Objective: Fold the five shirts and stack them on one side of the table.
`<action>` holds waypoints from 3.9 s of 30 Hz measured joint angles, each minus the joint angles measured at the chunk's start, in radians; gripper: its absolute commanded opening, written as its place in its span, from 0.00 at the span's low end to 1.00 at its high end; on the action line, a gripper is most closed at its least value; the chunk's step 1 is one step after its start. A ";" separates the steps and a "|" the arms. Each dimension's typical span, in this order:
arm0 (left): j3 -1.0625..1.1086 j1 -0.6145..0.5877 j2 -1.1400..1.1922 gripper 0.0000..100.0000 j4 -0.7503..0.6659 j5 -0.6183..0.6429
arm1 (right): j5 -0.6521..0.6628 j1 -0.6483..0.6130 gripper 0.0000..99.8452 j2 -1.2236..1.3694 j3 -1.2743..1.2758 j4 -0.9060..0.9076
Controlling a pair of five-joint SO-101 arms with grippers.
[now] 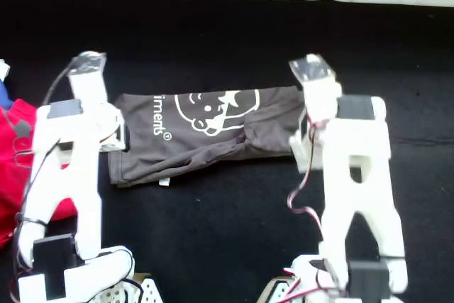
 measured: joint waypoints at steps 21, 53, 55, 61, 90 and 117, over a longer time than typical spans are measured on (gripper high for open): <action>-0.526 0.017 0.720 0.25 0.247 0.120 | 0.000 0.003 0.01 -0.252 0.203 -0.020; -1.088 -0.137 0.980 0.01 0.629 -0.041 | 0.184 0.442 0.01 -0.399 0.868 -0.532; -1.158 -0.173 0.980 0.01 0.677 -0.064 | 0.155 0.442 0.01 -0.485 0.954 -0.598; -1.172 -0.144 0.950 0.01 0.698 -0.075 | 0.054 0.442 0.01 -0.773 1.198 -0.753; -1.059 0.746 0.585 0.01 0.457 -0.075 | 0.031 0.443 0.01 -1.155 1.247 -0.675; -1.852 0.856 1.174 0.16 0.585 -0.078 | 0.031 0.443 0.01 -1.155 1.247 -0.675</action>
